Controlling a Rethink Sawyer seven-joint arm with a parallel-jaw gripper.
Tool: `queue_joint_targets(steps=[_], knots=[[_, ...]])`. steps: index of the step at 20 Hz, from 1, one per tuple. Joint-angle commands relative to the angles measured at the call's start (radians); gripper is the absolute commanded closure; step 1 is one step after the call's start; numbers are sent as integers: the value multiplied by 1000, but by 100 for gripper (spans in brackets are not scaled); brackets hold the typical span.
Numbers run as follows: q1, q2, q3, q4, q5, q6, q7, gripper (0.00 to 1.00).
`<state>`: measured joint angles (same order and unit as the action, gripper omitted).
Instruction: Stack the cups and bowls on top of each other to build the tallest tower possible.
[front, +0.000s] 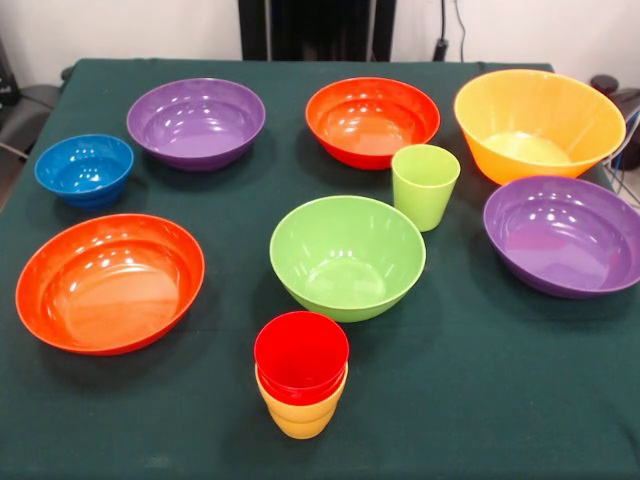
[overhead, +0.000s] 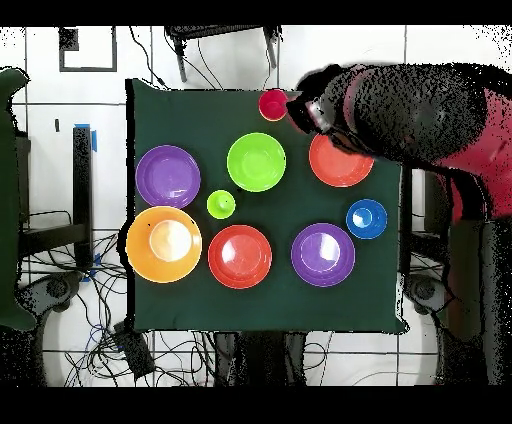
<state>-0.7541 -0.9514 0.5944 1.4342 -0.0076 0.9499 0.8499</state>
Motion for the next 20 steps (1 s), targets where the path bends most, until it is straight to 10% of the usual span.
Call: queue_joint_targets(steps=[1, 12, 20], knots=[[-50, -134, -44, 321, 10, -64, 40, 0], [-310, -151, 24, 425, -16, -128, -147, 0], [-493, -15, 101, 379, -149, -104, -269, 0]])
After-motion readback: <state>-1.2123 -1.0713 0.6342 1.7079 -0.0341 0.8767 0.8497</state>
